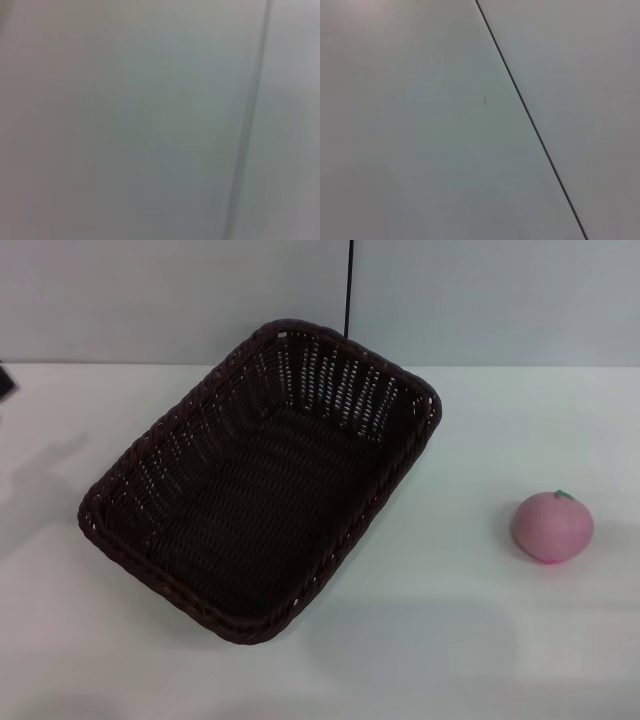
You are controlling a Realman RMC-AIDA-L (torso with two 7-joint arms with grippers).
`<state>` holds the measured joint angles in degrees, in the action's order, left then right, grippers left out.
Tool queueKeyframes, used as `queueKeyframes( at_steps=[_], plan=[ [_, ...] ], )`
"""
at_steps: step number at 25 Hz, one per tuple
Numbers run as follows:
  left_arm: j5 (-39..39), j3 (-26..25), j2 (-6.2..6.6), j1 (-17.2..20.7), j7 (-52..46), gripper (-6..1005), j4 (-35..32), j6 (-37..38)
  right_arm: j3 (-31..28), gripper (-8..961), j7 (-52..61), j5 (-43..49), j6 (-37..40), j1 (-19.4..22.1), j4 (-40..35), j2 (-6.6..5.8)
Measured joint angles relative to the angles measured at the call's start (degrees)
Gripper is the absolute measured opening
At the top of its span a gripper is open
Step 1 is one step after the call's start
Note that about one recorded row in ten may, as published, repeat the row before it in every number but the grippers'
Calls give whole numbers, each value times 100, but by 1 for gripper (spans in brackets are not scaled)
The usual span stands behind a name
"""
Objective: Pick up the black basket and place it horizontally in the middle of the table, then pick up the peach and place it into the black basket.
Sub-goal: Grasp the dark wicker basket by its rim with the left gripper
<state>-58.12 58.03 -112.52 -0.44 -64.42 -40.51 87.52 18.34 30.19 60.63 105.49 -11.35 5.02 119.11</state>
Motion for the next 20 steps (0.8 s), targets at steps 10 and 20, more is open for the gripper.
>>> queueKeyframes(
  at_steps=[10,20],
  plan=[
    [-5078,-620,-400,-1047,-4723,638,-4330,47,-18,781,4,-3,74,-3,-2,-2],
    [-8027,721,-594,-2183,-6534,639,-5282,97,-24,780,8,-7,101,24,-37,-10]
  ],
)
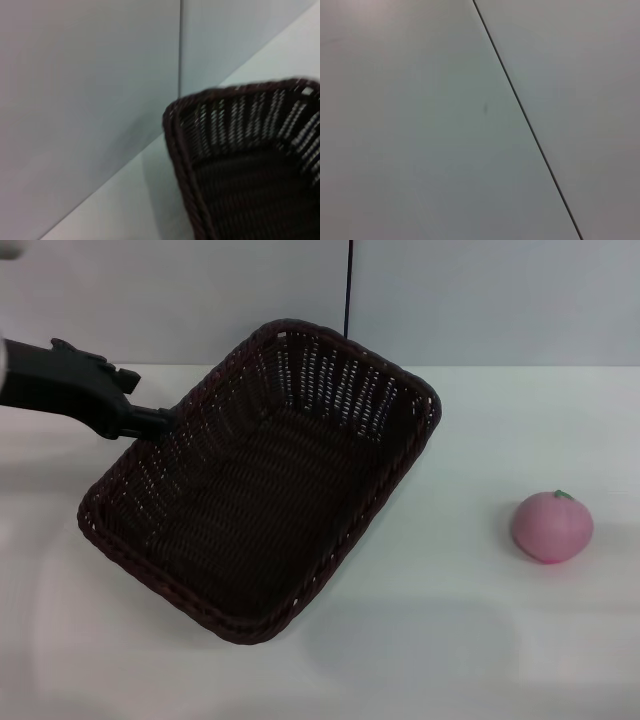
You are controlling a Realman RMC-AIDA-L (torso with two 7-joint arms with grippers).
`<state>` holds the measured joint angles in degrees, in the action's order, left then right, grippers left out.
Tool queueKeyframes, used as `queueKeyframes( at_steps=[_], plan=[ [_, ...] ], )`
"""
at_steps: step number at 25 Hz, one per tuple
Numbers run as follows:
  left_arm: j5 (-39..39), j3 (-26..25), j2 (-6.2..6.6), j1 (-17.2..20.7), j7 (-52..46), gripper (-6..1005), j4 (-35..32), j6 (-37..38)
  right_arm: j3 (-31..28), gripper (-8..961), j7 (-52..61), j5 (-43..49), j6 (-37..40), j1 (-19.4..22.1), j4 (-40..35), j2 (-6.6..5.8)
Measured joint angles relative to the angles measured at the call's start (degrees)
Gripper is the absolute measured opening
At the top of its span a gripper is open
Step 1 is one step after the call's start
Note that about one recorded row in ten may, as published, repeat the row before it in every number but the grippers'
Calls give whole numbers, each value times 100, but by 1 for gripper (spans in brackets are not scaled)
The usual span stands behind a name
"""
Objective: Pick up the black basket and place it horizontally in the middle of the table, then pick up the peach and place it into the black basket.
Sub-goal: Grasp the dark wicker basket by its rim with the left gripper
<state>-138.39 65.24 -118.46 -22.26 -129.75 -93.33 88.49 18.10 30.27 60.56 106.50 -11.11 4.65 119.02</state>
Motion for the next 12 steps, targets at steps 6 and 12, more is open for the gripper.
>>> queueKeyframes(
  at_steps=[6,12],
  plan=[
    [-964,815,-17,-363,-591,641,46,-108,0,779,143,-1,61,6,-65,-1],
    [-1140,986,-27,-460,-711,626,233,-84,0,779,217,-1,64,4,-121,-2]
  ],
)
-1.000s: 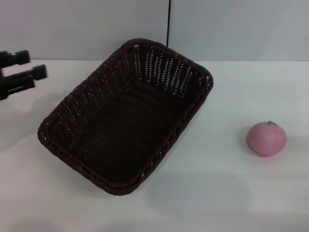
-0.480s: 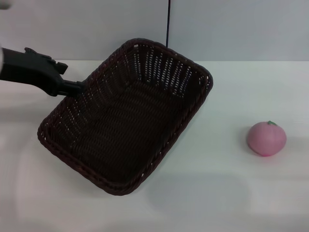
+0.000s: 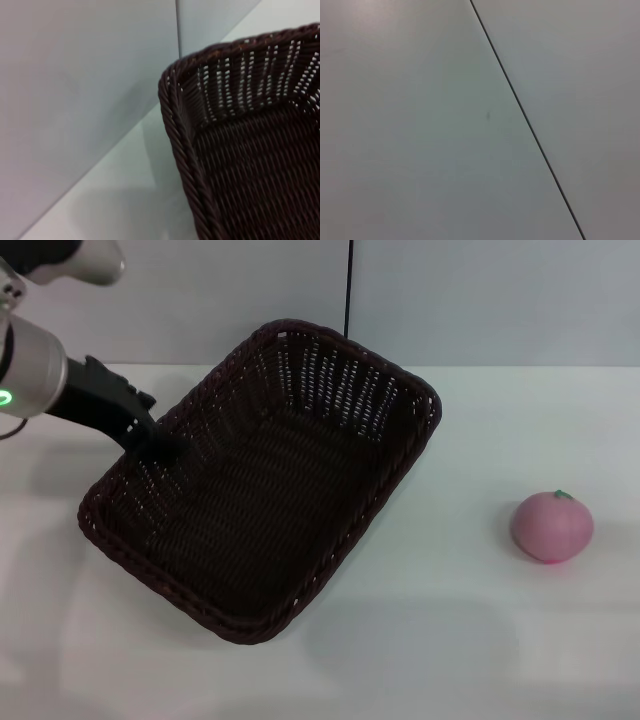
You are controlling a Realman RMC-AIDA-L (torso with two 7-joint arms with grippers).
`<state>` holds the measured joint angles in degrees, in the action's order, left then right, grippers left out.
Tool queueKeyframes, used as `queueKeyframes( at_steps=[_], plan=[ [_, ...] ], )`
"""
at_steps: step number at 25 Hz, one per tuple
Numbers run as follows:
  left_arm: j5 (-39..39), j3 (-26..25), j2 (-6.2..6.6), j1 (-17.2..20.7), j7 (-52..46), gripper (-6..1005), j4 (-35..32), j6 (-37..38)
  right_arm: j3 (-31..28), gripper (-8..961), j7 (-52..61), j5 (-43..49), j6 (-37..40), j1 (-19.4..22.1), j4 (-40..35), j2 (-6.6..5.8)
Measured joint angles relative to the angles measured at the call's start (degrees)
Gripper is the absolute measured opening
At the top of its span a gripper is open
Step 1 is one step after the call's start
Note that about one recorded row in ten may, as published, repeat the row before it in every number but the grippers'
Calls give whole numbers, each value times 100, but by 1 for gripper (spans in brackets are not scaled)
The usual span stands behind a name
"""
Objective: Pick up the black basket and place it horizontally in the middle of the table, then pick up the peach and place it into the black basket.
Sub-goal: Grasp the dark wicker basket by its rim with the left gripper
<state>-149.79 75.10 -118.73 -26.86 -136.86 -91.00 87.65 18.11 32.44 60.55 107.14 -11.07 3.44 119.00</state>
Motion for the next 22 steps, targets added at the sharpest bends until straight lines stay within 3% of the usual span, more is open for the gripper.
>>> queueKeyframes(
  at_steps=[15,19,22],
  plan=[
    [-148,261,0,-233,-72,590,691,-52,0,778,0,-3,-63,-26,-48,1],
    [-140,268,0,-444,-73,580,1064,-52,-1,777,-1,-3,-104,-28,-104,-3],
    [-131,269,0,-499,-63,519,1143,-49,-1,777,10,-4,-156,-35,-147,-5]
  ],
)
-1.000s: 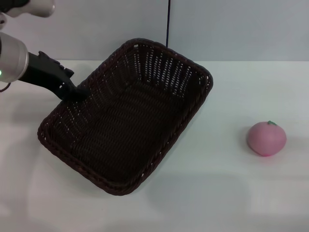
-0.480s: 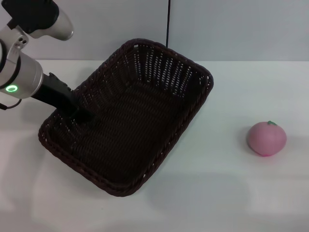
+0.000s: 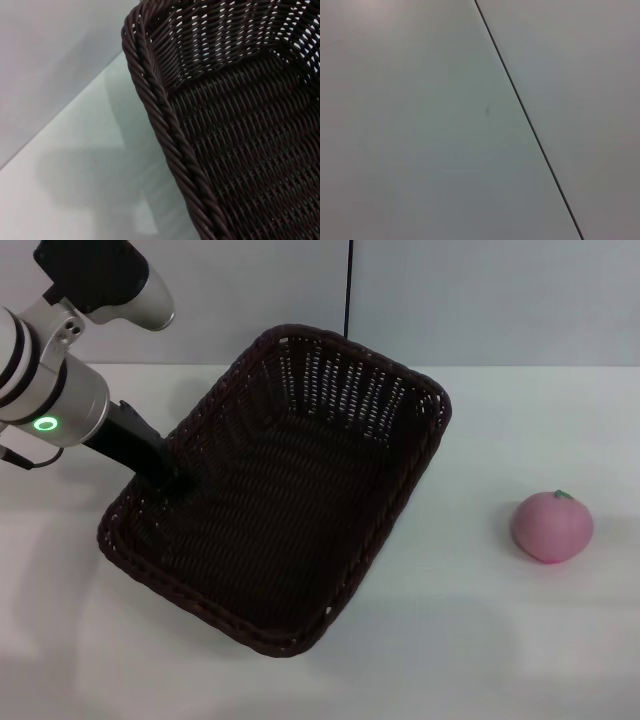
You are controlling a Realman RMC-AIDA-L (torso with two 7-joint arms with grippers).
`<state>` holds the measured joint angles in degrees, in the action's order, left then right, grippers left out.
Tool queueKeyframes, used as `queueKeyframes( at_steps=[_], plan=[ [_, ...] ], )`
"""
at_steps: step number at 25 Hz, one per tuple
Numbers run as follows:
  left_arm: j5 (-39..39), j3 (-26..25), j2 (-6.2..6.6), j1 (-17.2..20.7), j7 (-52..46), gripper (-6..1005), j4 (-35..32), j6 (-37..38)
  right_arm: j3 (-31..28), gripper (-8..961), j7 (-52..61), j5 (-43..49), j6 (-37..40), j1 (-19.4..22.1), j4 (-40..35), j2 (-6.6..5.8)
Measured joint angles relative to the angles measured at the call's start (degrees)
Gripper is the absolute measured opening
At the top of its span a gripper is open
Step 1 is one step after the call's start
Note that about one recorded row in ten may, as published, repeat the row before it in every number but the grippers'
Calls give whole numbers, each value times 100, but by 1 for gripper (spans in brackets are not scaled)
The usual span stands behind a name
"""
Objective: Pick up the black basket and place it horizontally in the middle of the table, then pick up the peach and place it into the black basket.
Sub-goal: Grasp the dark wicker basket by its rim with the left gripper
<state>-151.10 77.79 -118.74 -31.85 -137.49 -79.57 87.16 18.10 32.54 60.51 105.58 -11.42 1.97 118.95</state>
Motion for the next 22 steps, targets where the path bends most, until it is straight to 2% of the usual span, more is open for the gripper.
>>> queueKeyframes(
  at_steps=[8,11,14,17,19,22],
  plan=[
    [4,206,-1,-44,16,358,11,-183,0,776,126,1,-146,-10,-167,-6],
    [-17,254,0,-83,87,247,-43,-224,18,776,152,22,-148,-8,-235,-11],
    [-84,425,-5,-97,319,245,-220,-340,43,776,313,31,-151,24,-366,-12],
    [-515,932,-4,-73,615,243,-601,-715,50,776,355,34,-143,69,-405,-12],
    [-564,1001,-4,-86,802,242,-658,-794,51,775,356,37,-139,84,-418,-12],
    [-438,1019,-21,-198,1580,242,-712,-946,53,775,358,53,-139,139,-434,-12]
  ],
)
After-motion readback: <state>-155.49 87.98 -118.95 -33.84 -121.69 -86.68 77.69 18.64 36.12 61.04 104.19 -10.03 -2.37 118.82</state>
